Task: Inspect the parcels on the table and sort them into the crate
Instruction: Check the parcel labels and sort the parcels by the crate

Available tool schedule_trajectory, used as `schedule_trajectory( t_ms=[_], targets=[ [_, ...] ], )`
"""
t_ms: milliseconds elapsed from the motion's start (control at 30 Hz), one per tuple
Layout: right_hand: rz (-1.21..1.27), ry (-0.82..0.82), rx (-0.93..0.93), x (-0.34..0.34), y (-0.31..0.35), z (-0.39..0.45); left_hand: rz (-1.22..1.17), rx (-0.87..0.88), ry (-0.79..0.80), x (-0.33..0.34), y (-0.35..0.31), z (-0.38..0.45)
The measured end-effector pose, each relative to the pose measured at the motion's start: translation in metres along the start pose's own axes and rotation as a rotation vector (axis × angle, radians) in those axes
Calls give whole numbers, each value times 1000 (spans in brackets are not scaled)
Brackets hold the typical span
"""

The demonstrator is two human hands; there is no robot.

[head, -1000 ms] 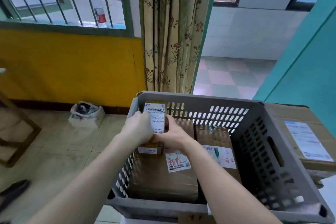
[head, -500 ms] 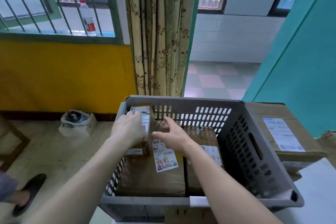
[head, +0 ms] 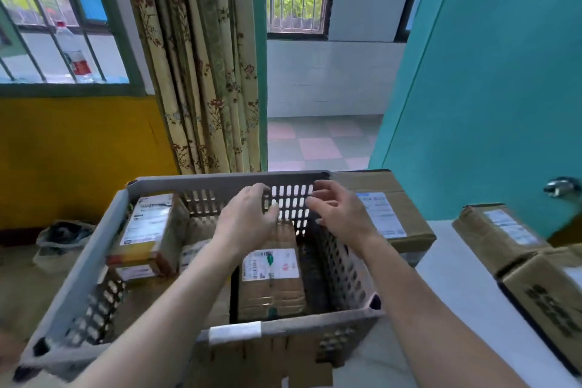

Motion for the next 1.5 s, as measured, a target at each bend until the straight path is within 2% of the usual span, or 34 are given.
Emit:
schedule_trajectory(
  t_ms=[233,400,533,700,833,1000,1100,1200,1500],
  targets=[
    [35,-136,-9,-137,-23,-4,-50,22,64,56,-111,-8],
    [-101,-195,-48,-209,-49,4,7,15,83,91,-184,-7],
    [-192,-166,18,-235,-81,13,106,18,144,124,-211,-9],
    [-229,-39,208,-245,-126,20,311,-11,140,155,-217,0],
    [-110,59,341,-242,-154,14,484,-46,190,167,-222,-6],
    [37,110,315,-243,-161,13,503,-95,216,172,-229,-9],
    [73,138,313,-242,-162,9,489,-120,210,175,-229,-8],
    [65,129,279,-245,-162,10,404,-116,139,170,-230,-5],
    [113,21,157,-276,-134,12,-101,-125,-124,126,-250,-5]
  ],
)
Point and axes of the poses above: each hand's wrist, its own z-axis towards the middle knuckle, its own x-axis out of the palm, y = z × x, the point moved 9 cm from there along z, towards the middle knuckle, and after that the axes turned 15 degrees about z, right-handed, at the moved point
